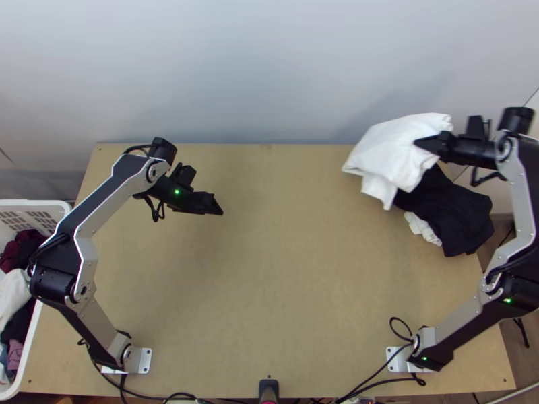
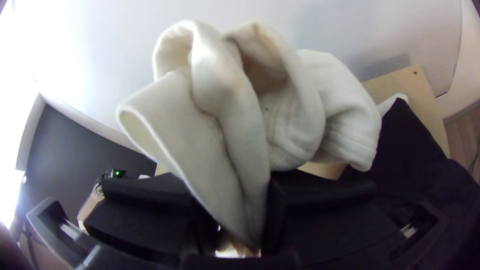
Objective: Fold the t-shirt
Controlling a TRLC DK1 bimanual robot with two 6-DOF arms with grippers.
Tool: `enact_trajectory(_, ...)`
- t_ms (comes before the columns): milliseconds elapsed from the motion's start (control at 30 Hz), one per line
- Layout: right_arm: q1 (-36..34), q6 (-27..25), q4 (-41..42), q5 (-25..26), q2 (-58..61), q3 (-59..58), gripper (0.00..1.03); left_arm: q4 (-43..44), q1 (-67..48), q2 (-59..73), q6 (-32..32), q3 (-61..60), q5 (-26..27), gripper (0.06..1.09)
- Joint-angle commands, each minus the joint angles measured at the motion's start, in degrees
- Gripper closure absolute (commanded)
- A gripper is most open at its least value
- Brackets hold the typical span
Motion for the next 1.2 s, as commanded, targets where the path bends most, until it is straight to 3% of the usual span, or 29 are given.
enact_trajectory(0,-7.93,0.17,-0.61,-0.62,-0.14,0.15,1.00,1.38,0.17,0.15,0.53,-1.94,0.11,0.10)
enact_trajectory(167,-13.29,-1.24,-0.70,-0.53,-0.49,-4.33,1.00,1.64,0.17,0.15,0.70,-2.73,0.11,0.10)
enact_trajectory(500,-22.78,-11.88,-0.08,-0.44,1.09,-15.23,1.00,1.64,0.52,-1.34,2.81,-5.19,0.11,0.10)
enact_trajectory(1033,-30.26,-17.06,1.33,0.88,11.02,-15.23,1.00,1.64,0.61,-1.87,4.13,-8.18,0.28,0.10)
enact_trajectory(1167,-30.43,-17.06,1.24,0.97,12.69,-15.05,0.82,1.64,0.70,-2.22,4.22,-8.62,0.37,0.10)
